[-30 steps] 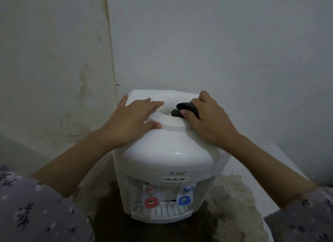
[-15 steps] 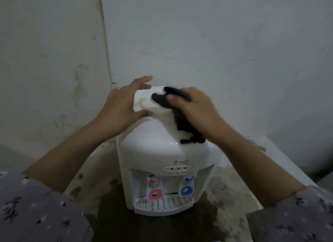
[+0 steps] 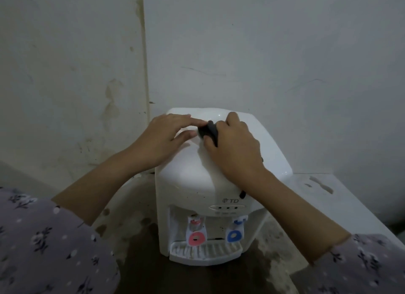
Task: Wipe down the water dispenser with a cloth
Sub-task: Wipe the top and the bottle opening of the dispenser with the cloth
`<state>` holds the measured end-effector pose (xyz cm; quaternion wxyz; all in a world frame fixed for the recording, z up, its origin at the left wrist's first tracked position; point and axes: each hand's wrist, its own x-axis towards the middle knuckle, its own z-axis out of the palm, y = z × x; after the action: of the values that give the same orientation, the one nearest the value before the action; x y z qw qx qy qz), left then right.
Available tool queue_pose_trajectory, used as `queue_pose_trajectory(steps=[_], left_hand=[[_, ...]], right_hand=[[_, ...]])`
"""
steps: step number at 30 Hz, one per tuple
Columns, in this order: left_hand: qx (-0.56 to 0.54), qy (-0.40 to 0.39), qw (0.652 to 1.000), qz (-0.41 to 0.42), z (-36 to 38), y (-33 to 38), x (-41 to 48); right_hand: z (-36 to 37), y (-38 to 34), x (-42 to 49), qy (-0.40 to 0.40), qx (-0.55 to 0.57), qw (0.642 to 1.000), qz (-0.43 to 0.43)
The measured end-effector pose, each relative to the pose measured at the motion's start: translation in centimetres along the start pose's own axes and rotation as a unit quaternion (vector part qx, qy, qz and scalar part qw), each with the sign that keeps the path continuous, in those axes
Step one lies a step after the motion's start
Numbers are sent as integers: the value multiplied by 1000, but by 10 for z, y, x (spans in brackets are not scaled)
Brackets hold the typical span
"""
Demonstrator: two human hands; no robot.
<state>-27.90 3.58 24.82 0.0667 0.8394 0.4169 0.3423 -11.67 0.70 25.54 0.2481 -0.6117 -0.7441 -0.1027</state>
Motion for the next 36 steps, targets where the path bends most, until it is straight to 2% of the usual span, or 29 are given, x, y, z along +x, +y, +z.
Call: queue_pose_trajectory(steps=[4, 8, 11, 13, 14, 16, 18, 20, 25, 31, 36], left_hand=[[-26, 40, 999, -26, -5, -7, -13], [-52, 36, 996, -56, -13, -14, -33], [-52, 35, 996, -63, -23, -16, -46], [-20, 50, 998, -44, -29, -16, -48], [-2, 65, 997, -30, -31, -15, -46], [13, 95, 995, -9, -35, -12, -41], [1, 93, 996, -7, -35, -6, -36], [-10, 54, 998, -9, -31, -4, -34], [-79, -58, 995, -13, -9, -13, -37], [-51, -72, 996, -26, -1, -30, -16], [-48, -55, 996, -55, -6, -56, 11]], right_hand=[[7, -21, -8, 3, -45, 997, -61], [8, -41, -18, -20, -5, 992, -122], [-1, -43, -12, -107, 85, 981, -137], [-13, -38, 3, -160, 190, 963, -105], [-19, -35, 10, -156, 235, 956, -82], [-25, -31, 21, -101, 274, 955, -61], [-26, -28, 26, -67, 267, 960, -56], [-21, -21, 21, -74, 228, 969, -60], [3, -4, -11, -26, 122, 979, -160], [24, -7, 3, 23, -14, 985, -172], [25, -25, 43, -24, 8, 988, -152]])
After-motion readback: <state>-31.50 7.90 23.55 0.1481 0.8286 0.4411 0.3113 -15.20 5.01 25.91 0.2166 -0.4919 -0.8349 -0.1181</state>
